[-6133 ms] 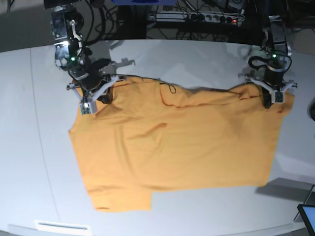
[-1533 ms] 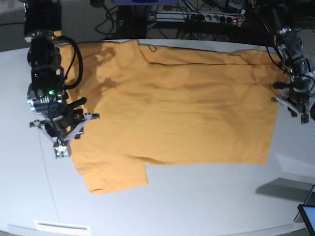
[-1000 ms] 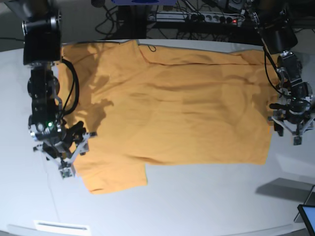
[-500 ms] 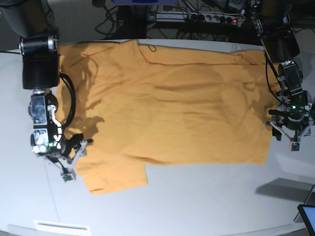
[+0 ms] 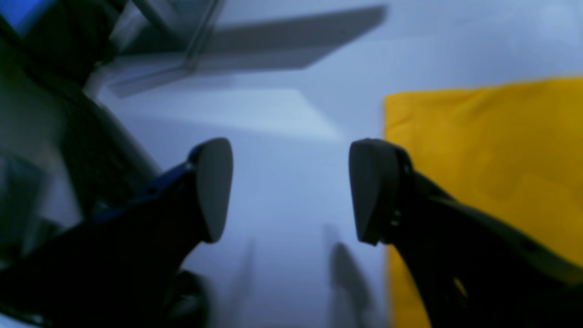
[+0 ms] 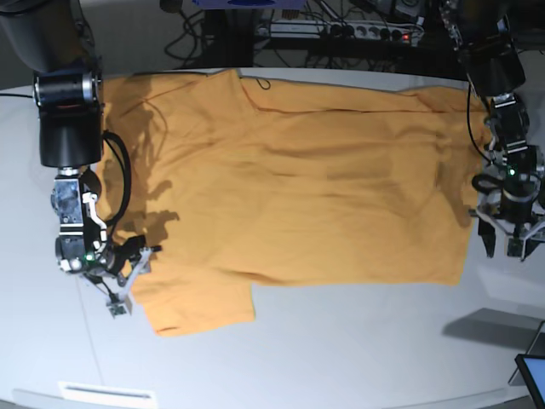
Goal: Fold the T-shirt properly
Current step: 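Swing the left gripper away from the shirt beside the table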
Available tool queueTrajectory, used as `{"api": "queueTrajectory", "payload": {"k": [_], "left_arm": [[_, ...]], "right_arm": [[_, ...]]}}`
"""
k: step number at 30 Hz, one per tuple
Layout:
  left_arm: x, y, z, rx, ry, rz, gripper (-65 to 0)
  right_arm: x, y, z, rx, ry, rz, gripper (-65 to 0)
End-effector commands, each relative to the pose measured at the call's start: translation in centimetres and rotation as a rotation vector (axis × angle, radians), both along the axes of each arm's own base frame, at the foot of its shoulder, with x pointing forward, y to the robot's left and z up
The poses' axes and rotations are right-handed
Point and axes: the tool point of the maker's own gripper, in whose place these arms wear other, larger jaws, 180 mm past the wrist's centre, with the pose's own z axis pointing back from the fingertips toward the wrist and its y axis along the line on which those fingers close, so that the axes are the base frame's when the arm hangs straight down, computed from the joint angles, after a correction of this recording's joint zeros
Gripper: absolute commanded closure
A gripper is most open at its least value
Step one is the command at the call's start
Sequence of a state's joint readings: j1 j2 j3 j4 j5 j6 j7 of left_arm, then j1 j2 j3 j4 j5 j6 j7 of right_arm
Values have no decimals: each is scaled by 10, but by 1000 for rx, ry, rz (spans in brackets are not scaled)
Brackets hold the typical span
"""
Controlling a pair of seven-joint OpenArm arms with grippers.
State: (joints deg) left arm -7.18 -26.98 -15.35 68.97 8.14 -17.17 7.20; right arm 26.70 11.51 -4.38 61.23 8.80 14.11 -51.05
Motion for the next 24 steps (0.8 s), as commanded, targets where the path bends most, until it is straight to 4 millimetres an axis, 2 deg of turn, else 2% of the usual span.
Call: {"api": "queueTrajectory", "payload": {"k": [1,5,6,10,12,14,19,21,24], "left_arm": [[6,3,20,69,-59,-38,-395],[1,-6,2,213,-48,-171,-393],[2,-7,4,245,-73,-189,-393],[-6,3,48,473,-270,-193,-393],[-10,-3,70,607,-357,-242,-393],[-10,-13,76,702,-375,-309,-393],[-6,-9,70,873,-232,-442,-393],[-6,-6,55,874,-126,-500,-395],[-16,20,21,870,131,-492,-395]], "right_arm": [[18,-5,24,-5,-67,-2,-332],[18,-4,24,-3,-67,0,-332],[18,-4,24,-3,-67,0,-332],[17,-4,22,-4,-61,-1,-332],[16,-4,21,-4,-58,-1,-332],[14,-5,20,-8,-45,-2,-332],[12,-5,19,-10,-37,-3,-332],[10,-5,16,-9,-31,-2,-332],[10,-4,16,-8,-30,-3,-332]]}}
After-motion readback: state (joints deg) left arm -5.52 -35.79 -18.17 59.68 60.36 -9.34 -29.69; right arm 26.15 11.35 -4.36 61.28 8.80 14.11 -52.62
